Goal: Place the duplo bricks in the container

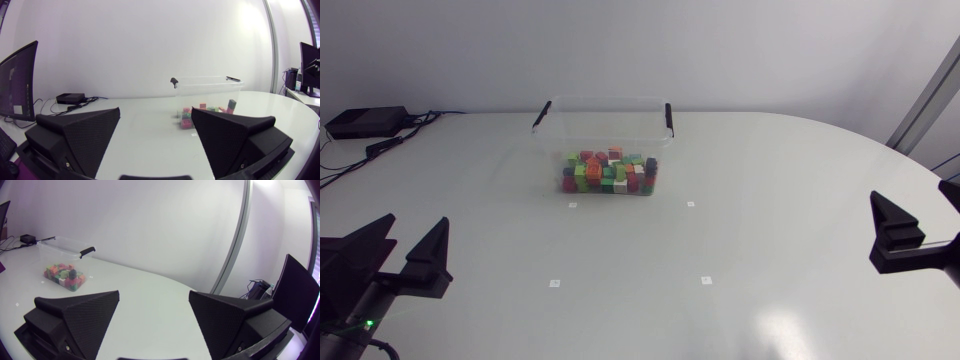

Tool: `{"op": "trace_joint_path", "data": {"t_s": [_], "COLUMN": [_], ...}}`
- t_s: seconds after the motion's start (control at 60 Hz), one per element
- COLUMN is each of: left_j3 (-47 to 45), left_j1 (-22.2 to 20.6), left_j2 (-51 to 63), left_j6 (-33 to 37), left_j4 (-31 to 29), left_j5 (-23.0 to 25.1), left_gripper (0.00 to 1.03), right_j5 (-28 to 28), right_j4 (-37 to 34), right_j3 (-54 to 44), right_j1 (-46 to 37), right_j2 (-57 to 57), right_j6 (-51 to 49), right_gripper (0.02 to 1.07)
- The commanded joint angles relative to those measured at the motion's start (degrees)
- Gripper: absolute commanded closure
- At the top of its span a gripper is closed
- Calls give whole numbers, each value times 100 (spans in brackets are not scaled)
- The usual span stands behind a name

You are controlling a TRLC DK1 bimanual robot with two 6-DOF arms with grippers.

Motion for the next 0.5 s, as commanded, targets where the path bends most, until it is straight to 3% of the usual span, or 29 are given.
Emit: {"op": "trace_joint_path", "data": {"t_s": [0.0, 0.483], "left_j3": [-110, -105], "left_j1": [-59, -224], "left_j2": [-31, 9], "left_j6": [-88, -244], "left_j4": [-21, -74], "left_j5": [-82, -297], "left_gripper": [4, 4], "right_j5": [-57, -459], "right_j4": [234, 1316], "right_j3": [-330, -1782], "right_j1": [-39, -84], "right_j2": [-156, -902], "right_j6": [258, 1102], "right_gripper": [7, 7]}}
